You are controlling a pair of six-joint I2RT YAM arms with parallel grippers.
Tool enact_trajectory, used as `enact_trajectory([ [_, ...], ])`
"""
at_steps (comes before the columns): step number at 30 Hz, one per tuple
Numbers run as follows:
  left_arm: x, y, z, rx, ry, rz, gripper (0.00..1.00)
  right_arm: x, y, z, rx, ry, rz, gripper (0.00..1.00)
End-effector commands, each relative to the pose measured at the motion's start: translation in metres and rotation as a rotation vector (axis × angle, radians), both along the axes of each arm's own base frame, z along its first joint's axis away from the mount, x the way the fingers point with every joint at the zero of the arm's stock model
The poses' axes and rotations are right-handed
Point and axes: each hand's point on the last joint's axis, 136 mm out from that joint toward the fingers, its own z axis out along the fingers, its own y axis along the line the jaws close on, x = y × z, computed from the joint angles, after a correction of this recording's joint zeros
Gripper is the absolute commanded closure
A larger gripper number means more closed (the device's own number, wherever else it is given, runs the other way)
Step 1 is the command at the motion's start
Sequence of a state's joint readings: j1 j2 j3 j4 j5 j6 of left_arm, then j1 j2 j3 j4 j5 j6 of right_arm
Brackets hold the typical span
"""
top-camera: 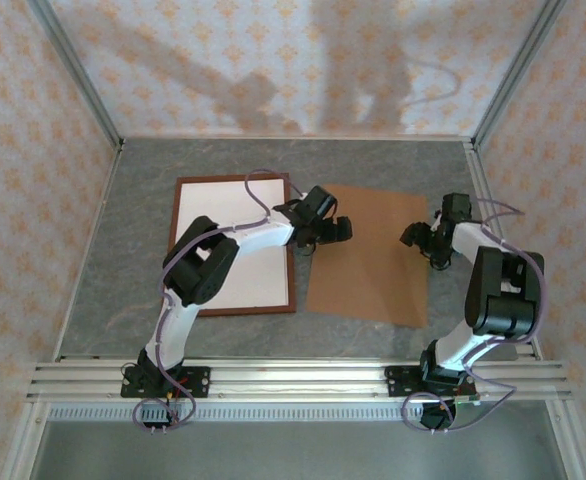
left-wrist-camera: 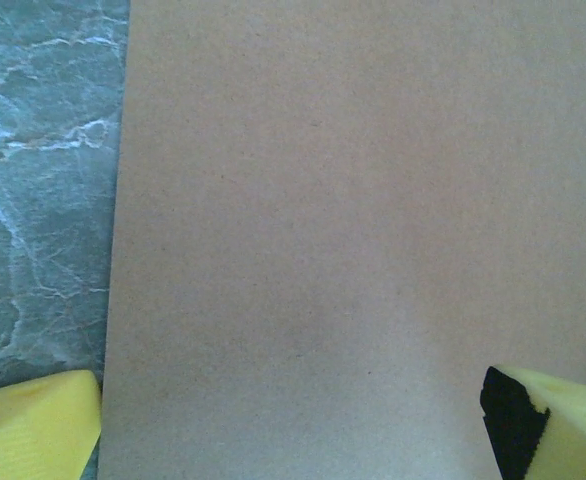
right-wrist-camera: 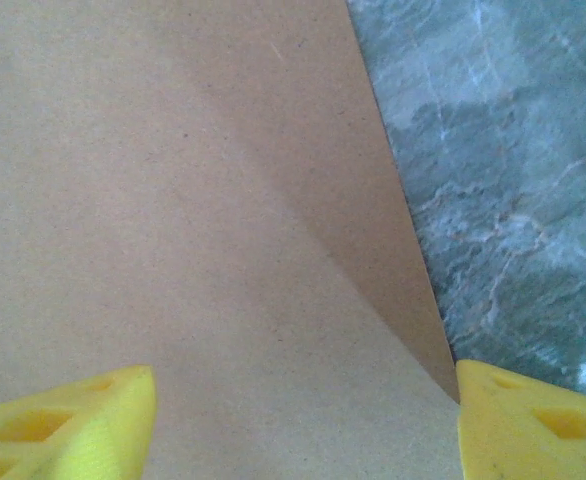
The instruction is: Put the photo into the frame
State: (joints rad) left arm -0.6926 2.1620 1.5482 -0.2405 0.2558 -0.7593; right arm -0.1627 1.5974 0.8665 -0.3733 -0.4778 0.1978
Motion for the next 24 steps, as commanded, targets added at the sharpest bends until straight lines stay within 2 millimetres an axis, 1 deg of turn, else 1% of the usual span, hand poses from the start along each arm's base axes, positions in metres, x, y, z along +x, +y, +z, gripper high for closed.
enact_trajectory([
  [1,-0.014,-0.006,-0.011,-0.053,0.071,-0.034,0.03,-0.004,0.084,0.05,0.406,-0.105,0.162,0.26],
  [4,-0.012,-0.005,-0.004,-0.073,0.067,-0.036,0.03,-0.001,0.09,0.08,0.438,-0.206,0.185,0.27],
  [7,-0.011,-0.006,0.001,-0.098,0.063,-0.04,0.02,-0.002,0.095,0.108,0.471,-0.295,0.208,0.28],
  [11,-0.011,-0.008,0.006,-0.142,0.062,-0.042,0.02,-0.006,0.101,0.137,0.501,-0.389,0.233,0.3],
  [14,-0.01,-0.008,0.008,-0.176,0.054,-0.043,0.01,-0.01,0.104,0.151,0.512,-0.435,0.248,0.32],
  [16,-0.01,-0.01,0.009,-0.205,0.049,-0.043,0.01,-0.012,0.107,0.156,0.511,-0.45,0.255,0.33],
  [24,-0.007,-0.014,0.014,-0.284,0.052,-0.028,0.01,-0.013,0.122,0.169,0.502,-0.474,0.293,0.35],
])
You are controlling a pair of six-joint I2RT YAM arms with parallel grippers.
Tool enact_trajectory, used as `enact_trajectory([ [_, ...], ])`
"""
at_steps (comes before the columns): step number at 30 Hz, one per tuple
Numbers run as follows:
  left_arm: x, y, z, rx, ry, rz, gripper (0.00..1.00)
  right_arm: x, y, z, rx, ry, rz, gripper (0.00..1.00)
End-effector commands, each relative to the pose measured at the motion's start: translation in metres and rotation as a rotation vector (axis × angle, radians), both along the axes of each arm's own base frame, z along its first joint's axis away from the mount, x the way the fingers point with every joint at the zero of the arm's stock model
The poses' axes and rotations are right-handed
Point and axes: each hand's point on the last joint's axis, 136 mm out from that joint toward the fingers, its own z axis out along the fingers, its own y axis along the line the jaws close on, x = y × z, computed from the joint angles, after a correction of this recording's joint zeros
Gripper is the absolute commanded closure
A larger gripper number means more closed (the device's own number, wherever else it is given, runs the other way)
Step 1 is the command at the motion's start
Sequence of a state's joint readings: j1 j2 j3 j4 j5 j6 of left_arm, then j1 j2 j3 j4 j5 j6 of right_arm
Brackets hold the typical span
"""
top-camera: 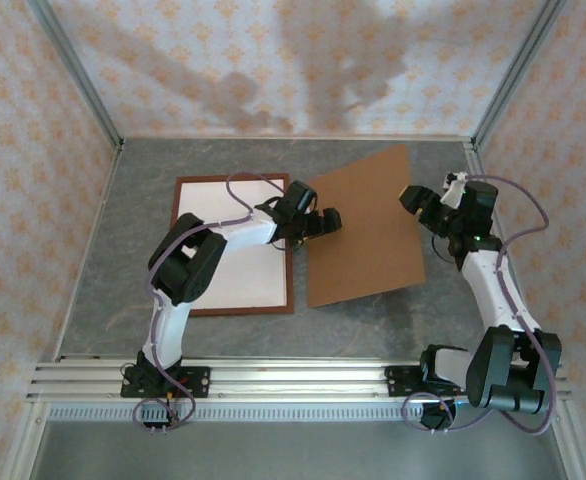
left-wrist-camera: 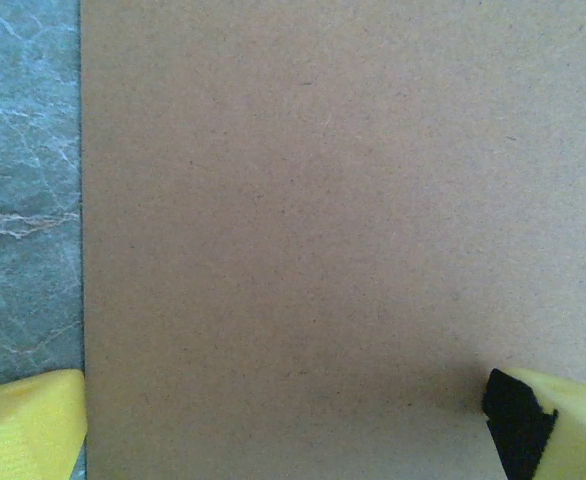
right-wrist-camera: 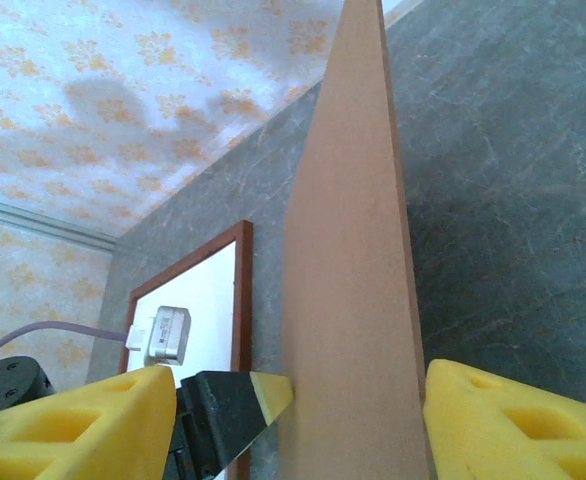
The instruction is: Put the photo into the frame
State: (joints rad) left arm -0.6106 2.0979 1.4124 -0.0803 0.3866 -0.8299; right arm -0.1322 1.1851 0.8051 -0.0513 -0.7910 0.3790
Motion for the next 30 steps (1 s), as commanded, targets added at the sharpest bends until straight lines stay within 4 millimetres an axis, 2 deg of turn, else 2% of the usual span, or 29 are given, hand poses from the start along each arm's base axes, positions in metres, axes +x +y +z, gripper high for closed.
enact_trajectory([
  [1,-0.017,-0.034,0.006,-0.123,0.015,-0.08,0.01,-0.038,0.068,-0.01,0.157,0.131,0.26,0.35],
  [6,-0.018,-0.034,0.01,-0.14,0.013,-0.078,0.01,-0.031,0.07,0.013,0.147,0.027,0.229,0.38],
  [12,-0.019,-0.035,0.017,-0.177,0.011,-0.06,0.01,-0.015,0.071,0.054,0.16,-0.157,0.129,0.38],
  [15,-0.02,-0.035,0.021,-0.196,0.01,-0.051,0.01,-0.01,0.078,0.064,0.148,-0.202,0.103,0.38],
  [19,-0.021,-0.036,0.028,-0.237,0.006,-0.036,0.01,-0.007,0.084,0.069,0.129,-0.208,0.077,0.4],
  [24,-0.022,-0.034,0.034,-0.26,0.0,-0.022,0.01,-0.008,0.083,0.065,0.092,-0.172,0.031,0.45],
  [30,-0.023,-0.031,0.041,-0.276,-0.01,-0.011,0.01,-0.012,0.092,0.063,0.058,-0.143,0.024,0.49],
])
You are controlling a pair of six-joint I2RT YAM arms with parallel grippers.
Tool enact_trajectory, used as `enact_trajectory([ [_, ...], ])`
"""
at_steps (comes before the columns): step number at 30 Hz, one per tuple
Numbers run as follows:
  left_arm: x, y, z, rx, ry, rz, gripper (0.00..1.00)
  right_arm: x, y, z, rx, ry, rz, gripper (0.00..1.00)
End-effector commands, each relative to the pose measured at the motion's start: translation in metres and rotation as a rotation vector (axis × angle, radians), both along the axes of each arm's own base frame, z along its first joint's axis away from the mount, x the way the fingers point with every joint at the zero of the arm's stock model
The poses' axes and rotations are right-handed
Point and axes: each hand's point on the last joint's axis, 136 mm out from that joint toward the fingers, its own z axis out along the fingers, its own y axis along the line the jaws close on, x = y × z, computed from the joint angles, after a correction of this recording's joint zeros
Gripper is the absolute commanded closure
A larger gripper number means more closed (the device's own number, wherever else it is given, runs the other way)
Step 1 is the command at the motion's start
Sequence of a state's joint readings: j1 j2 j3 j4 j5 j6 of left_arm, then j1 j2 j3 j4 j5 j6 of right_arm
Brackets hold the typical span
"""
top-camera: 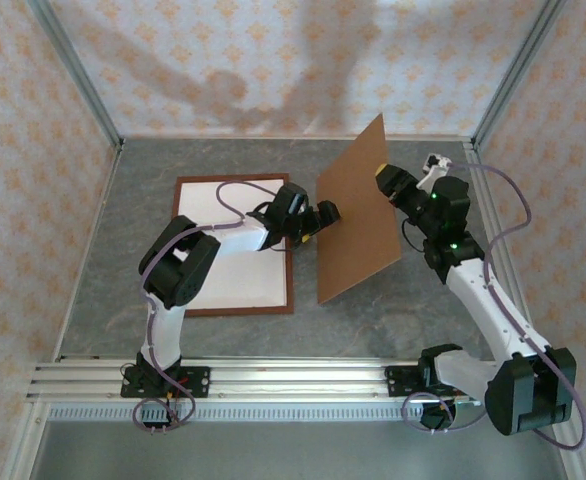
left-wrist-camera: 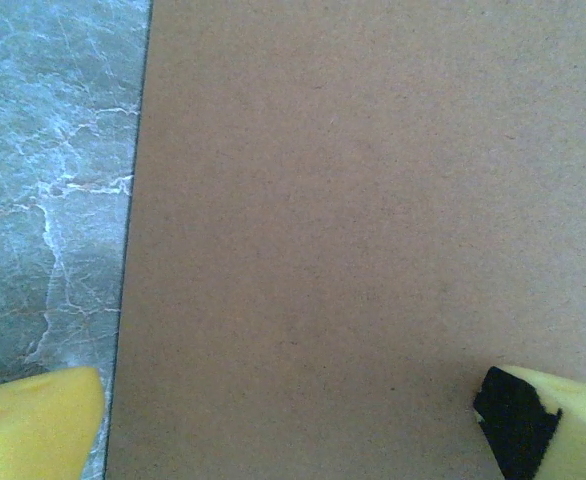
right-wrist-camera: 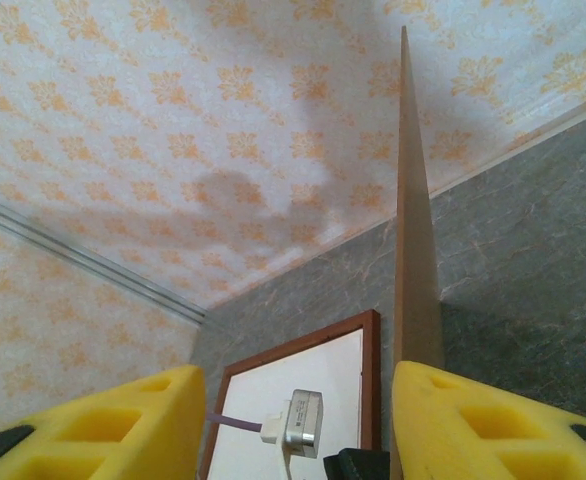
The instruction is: Put the photo into the frame
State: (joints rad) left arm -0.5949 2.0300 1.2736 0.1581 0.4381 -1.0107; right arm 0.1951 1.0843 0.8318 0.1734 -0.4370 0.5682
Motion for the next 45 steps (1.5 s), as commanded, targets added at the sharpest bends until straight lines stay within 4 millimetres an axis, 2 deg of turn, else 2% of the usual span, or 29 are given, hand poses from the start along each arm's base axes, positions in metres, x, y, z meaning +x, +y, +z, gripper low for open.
enact_trajectory([
  [1,-0.026,-0.029,0.02,-0.075,-0.017,-0.111,0.01,-0.015,0.026,-0.024,-0.005,0.128,0.088,0.5],
  [12,-0.023,-0.019,0.03,-0.082,-0.034,-0.09,0.01,-0.009,0.031,-0.039,-0.064,0.247,0.065,0.57],
  [21,-0.021,-0.012,0.035,-0.071,-0.045,-0.079,0.01,-0.001,0.043,-0.047,-0.104,0.284,0.086,0.58],
  [25,-0.021,-0.008,0.039,-0.06,-0.052,-0.077,0.01,-0.001,0.047,-0.047,-0.161,0.293,0.087,0.58],
  [29,-0.021,-0.005,0.039,-0.044,-0.057,-0.074,0.01,-0.001,0.041,-0.049,-0.224,0.32,0.06,0.6],
  [41,-0.02,-0.002,0.036,-0.013,-0.058,-0.076,0.01,-0.007,0.046,-0.07,-0.378,0.443,0.032,0.61],
  [42,-0.021,-0.001,0.048,-0.022,-0.08,-0.078,0.01,-0.007,0.047,-0.07,-0.383,0.445,0.034,0.62],
  [45,-0.021,0.001,0.052,-0.011,-0.091,-0.08,0.01,-0.008,0.052,-0.066,-0.408,0.442,0.048,0.63],
])
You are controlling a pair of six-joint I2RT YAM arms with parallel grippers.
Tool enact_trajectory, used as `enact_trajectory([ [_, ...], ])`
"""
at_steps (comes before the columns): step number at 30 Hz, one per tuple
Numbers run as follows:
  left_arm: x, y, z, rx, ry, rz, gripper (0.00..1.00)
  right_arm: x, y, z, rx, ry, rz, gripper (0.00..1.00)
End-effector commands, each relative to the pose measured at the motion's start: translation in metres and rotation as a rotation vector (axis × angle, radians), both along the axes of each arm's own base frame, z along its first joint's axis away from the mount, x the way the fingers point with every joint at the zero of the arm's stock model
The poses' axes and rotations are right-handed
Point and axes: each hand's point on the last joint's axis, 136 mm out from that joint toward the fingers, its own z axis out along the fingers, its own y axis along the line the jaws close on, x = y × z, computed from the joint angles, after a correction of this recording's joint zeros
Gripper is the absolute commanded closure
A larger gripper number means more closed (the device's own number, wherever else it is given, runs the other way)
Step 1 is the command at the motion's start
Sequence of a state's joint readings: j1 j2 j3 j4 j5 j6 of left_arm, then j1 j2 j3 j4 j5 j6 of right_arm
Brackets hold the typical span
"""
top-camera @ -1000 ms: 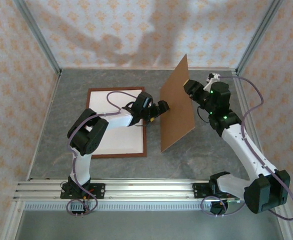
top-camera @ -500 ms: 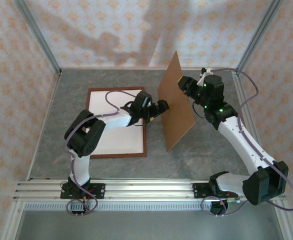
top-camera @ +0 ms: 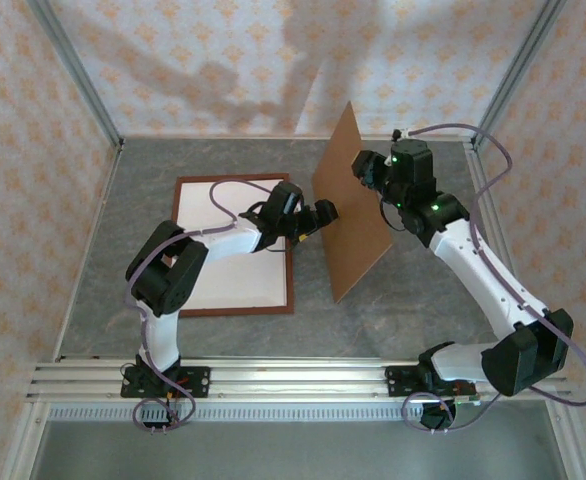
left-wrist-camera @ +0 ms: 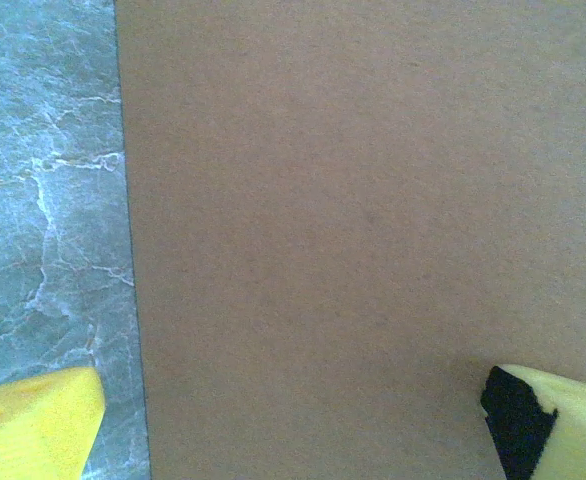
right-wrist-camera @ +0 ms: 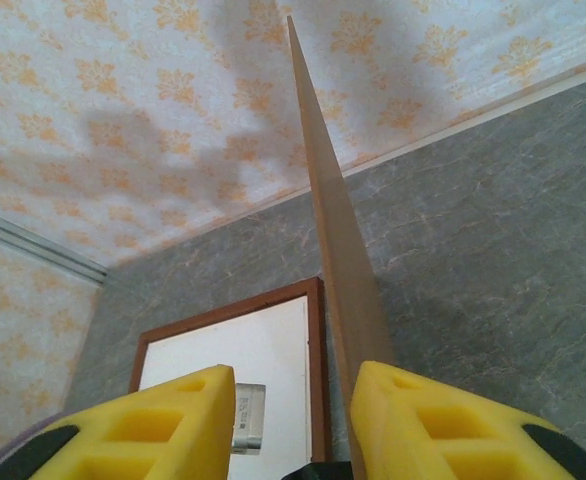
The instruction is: Put the photo into the frame
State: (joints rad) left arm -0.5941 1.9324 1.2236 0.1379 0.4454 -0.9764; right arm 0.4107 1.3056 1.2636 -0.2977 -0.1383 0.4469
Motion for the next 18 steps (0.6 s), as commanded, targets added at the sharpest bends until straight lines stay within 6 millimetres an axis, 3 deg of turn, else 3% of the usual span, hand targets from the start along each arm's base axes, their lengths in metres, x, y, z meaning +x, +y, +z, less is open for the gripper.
enact_trajectory([
  [1,-0.009,-0.006,0.027,-0.006,-0.052,-0.055,0.01,-0.029,0.009,-0.077,-0.141,0.28,0.065,0.64],
  [10,-0.011,-0.001,0.033,0.003,-0.063,-0.047,0.01,-0.034,0.016,-0.079,-0.268,0.32,0.091,0.73],
  [18,-0.012,0.008,0.036,0.022,-0.075,-0.033,0.01,-0.036,0.025,-0.076,-0.368,0.335,0.127,0.73],
])
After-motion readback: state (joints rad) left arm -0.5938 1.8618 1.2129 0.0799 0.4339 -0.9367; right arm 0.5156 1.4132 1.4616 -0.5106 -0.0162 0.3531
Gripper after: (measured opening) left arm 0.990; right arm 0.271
